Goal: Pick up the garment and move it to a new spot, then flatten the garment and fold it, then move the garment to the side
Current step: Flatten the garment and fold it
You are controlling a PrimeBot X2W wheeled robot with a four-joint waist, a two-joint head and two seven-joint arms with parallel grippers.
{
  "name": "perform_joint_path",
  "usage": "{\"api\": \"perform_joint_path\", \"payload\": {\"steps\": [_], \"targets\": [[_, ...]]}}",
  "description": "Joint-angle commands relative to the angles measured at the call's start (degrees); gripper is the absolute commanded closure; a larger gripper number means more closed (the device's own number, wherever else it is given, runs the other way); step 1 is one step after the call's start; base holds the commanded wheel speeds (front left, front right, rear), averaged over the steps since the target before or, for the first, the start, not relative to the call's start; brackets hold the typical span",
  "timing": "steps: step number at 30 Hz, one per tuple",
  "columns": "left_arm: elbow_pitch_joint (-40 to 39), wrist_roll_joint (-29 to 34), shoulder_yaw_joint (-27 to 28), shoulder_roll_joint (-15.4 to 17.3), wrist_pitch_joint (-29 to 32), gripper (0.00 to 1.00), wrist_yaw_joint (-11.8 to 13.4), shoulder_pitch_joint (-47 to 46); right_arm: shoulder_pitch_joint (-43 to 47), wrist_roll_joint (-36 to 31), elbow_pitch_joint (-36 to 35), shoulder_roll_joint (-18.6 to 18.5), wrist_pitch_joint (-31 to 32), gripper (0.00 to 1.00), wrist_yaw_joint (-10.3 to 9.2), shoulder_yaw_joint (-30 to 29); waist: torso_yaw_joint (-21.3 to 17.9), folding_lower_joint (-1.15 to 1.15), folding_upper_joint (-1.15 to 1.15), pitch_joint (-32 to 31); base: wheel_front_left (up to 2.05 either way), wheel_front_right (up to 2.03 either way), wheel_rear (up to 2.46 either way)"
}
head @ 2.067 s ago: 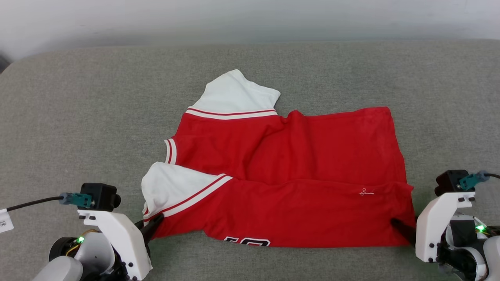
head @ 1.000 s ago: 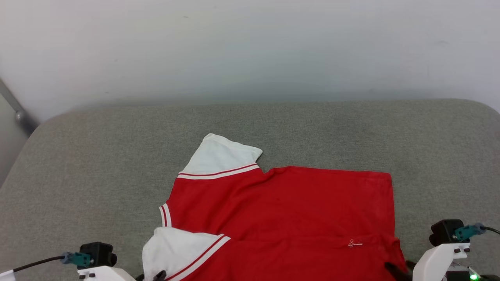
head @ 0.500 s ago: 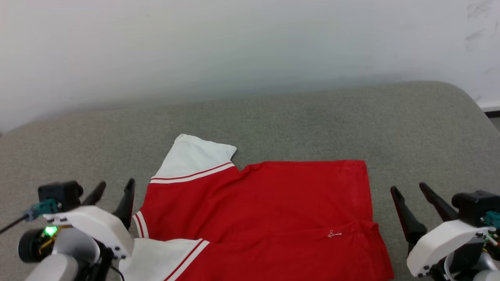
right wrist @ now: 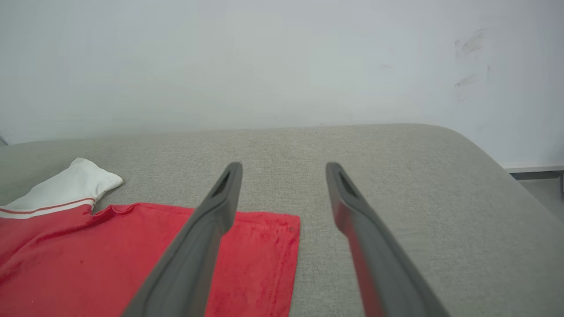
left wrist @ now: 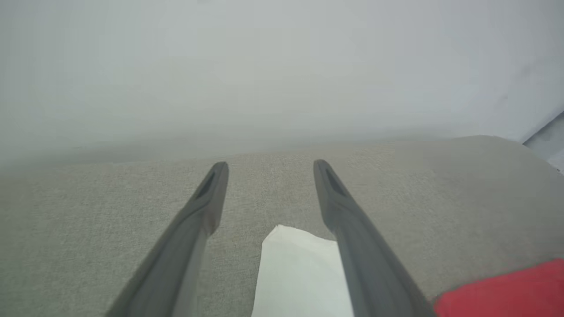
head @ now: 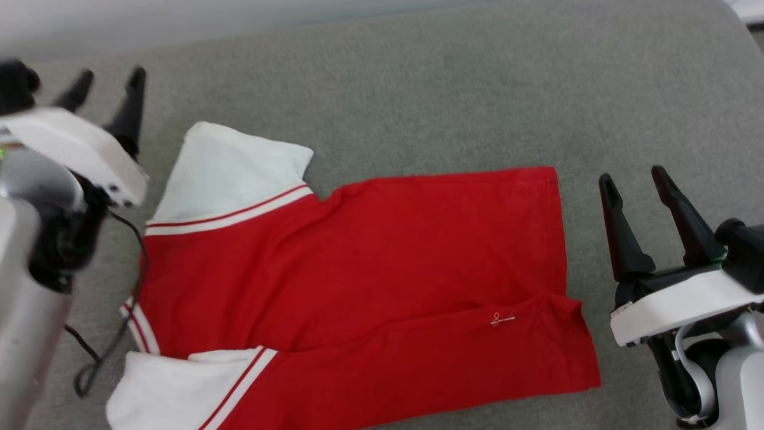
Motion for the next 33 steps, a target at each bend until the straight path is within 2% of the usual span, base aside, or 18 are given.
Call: {"api": "perform_joint_path", "payload": {"steps": [1, 7, 10, 16, 19, 20, 21, 22, 28, 33], "targets": [[0.6, -0.3, 0.0, 0.4, 0.8, 0.00, -0.6, -1.8, -1.1, -0.4, -0.1, 0.5, -0.3, 0.00, -0.02, 0.1, -2.8, -0.02, 0.00, 4.5, 0.00, 0.00, 0.00], [7.4, -4.0, -2.4, 3.3, 15.4, 0.00, -5.3, -10.3, -2.8, -0.1, 1.4, 1.3, -1.5, 0.00, -0.02, 0.9, -5.2, -0.02, 0.00, 8.4, 0.00, 0.00, 0.00], [9.6, -5.6, -3.5, 5.2, 22.9, 0.00, -6.5, -13.1, -3.1, 0.4, 2.4, 1.6, -2.0, 0.00, -0.01, 1.4, -6.4, -0.02, 0.00, 9.7, 0.00, 0.00, 0.00], [12.0, -8.7, -5.9, 8.4, 36.4, 0.00, -7.3, -14.0, -3.3, 1.6, 4.1, 1.9, -2.6, 0.00, -0.02, 2.0, -8.2, -0.02, 0.00, 11.8, 0.00, 0.00, 0.00], [13.3, -10.6, -7.6, 8.1, 42.0, 0.00, -6.7, -11.4, -3.4, 2.1, 4.7, 1.9, -2.7, 0.00, -0.02, 1.9, -8.5, -0.02, 0.00, 12.5, 0.00, 0.00, 0.00], [13.5, -11.2, -8.1, 7.8, 43.4, 0.09, -6.3, -10.6, -3.5, 2.1, 4.9, 1.9, -2.7, 0.00, -0.02, 1.8, -8.6, -0.02, 0.00, 12.6, 0.00, 0.00, 0.00], [13.6, -11.5, -8.4, 7.5, 44.2, 0.72, -6.0, -9.8, -3.6, 2.3, 5.0, 1.9, -2.7, 0.00, -0.02, 1.7, -8.6, -0.02, 0.00, 12.8, 0.00, 0.00, 0.00], [13.7, -11.9, -8.5, 7.1, 44.4, 1.00, -5.9, -9.3, -3.9, 2.5, 5.1, 1.9, -2.6, 0.00, -0.02, 1.5, -8.6, -0.02, 0.00, 12.9, 0.00, 0.00, 0.00], [14.1, -11.3, -7.7, 5.0, 39.1, 1.00, -6.0, -8.6, -6.4, 3.3, 6.4, 1.5, 0.8, 0.00, -0.02, 0.8, -7.2, -0.02, 0.00, 11.7, 0.00, 0.00, 0.00], [13.6, -10.7, -6.7, 3.3, 34.3, 1.00, -7.0, -11.2, -11.4, 7.1, 10.9, -2.0, 10.2, 0.00, -0.02, 1.5, -4.3, -0.02, 0.00, 9.9, 0.00, 0.00, 0.00]]}}
